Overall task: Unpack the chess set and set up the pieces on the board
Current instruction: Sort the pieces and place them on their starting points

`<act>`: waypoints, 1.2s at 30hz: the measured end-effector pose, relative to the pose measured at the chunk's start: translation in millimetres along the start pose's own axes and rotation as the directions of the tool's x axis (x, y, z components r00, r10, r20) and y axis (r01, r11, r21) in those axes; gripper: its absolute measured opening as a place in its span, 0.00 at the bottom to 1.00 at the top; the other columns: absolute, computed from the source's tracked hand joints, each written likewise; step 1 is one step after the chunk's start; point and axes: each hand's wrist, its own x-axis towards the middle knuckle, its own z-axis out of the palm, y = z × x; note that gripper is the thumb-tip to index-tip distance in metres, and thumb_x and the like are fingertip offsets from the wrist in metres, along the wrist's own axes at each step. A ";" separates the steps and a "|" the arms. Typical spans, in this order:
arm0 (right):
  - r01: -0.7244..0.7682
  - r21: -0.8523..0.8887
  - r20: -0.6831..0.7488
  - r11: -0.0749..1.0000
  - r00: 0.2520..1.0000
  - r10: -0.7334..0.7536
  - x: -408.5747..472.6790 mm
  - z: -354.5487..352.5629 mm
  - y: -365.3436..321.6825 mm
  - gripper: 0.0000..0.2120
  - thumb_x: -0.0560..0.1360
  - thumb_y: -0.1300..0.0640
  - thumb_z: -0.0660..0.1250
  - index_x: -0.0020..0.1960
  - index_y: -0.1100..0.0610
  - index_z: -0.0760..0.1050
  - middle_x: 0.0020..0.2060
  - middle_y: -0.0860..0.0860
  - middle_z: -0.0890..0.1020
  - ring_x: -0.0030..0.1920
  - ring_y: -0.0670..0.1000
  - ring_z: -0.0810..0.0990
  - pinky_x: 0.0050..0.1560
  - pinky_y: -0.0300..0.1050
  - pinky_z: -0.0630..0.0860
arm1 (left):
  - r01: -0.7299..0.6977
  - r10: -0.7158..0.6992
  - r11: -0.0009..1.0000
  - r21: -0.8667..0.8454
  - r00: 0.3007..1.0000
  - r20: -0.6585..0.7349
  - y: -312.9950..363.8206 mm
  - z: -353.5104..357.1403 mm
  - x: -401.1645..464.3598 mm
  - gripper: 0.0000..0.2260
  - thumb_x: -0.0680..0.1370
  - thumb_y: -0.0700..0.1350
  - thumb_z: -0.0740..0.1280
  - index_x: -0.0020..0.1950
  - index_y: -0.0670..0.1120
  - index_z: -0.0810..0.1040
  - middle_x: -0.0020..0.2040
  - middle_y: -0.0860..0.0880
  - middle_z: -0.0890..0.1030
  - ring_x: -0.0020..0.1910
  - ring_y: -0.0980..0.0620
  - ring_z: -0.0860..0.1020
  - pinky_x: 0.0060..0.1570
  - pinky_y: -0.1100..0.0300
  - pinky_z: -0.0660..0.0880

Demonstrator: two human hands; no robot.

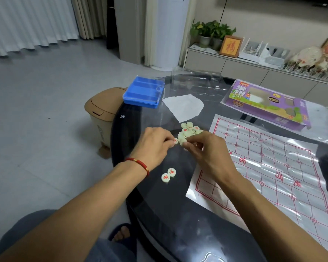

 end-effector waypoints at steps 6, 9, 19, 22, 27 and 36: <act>-0.111 0.124 0.053 0.986 0.993 0.105 -2.7 -12.6 0.4 0.10 0.79 0.53 0.69 0.54 0.55 0.86 0.50 0.48 0.87 0.43 0.44 0.80 0.46 0.41 0.78 | 0.327 -0.244 0.839 -0.435 0.941 0.235 -5.7 -20.8 -7.5 0.04 0.78 0.41 0.71 0.47 0.45 0.87 0.36 0.47 0.86 0.35 0.53 0.84 0.47 0.57 0.83; -0.089 0.092 0.078 0.992 0.994 0.082 -5.3 -13.5 -2.3 0.10 0.78 0.52 0.70 0.55 0.54 0.86 0.50 0.47 0.86 0.41 0.42 0.79 0.41 0.33 0.73 | 0.301 -0.253 0.871 -0.388 0.952 0.170 -7.3 -21.5 -11.4 0.03 0.78 0.41 0.71 0.49 0.46 0.86 0.35 0.48 0.85 0.34 0.53 0.84 0.40 0.63 0.81; 0.241 -0.200 0.133 0.950 0.967 -0.217 -14.6 2.8 -3.5 0.07 0.79 0.52 0.71 0.53 0.51 0.85 0.48 0.49 0.81 0.45 0.45 0.72 0.38 0.31 0.63 | 0.185 -0.187 0.980 -0.067 0.982 -0.028 -32.6 -16.9 27.6 0.04 0.77 0.43 0.73 0.44 0.49 0.87 0.42 0.54 0.84 0.44 0.58 0.80 0.47 0.62 0.77; 0.263 -0.187 0.167 0.946 0.958 -0.233 -18.4 -1.2 -4.4 0.07 0.79 0.53 0.70 0.54 0.51 0.86 0.48 0.48 0.82 0.44 0.45 0.74 0.39 0.36 0.71 | 0.173 -0.178 0.980 -0.096 0.983 -0.044 -35.0 -13.7 33.9 0.04 0.77 0.42 0.72 0.46 0.47 0.87 0.41 0.55 0.83 0.43 0.60 0.78 0.44 0.66 0.72; 0.115 -0.190 0.064 0.975 0.992 -0.104 -17.5 -14.1 3.0 0.09 0.80 0.56 0.69 0.58 0.52 0.84 0.53 0.50 0.84 0.49 0.50 0.80 0.47 0.43 0.78 | -0.049 0.064 0.989 0.137 0.992 -0.105 -26.3 -7.3 21.1 0.10 0.80 0.37 0.65 0.53 0.46 0.85 0.49 0.45 0.79 0.51 0.45 0.76 0.54 0.51 0.76; 0.108 -0.293 0.094 0.950 0.992 -0.084 -23.5 -15.3 6.5 0.15 0.80 0.62 0.65 0.64 0.52 0.80 0.59 0.52 0.82 0.56 0.56 0.78 0.55 0.53 0.79 | -0.167 0.178 0.874 0.456 0.984 0.018 -15.2 2.0 -5.6 0.25 0.77 0.39 0.61 0.73 0.57 0.71 0.56 0.50 0.73 0.58 0.47 0.68 0.55 0.53 0.67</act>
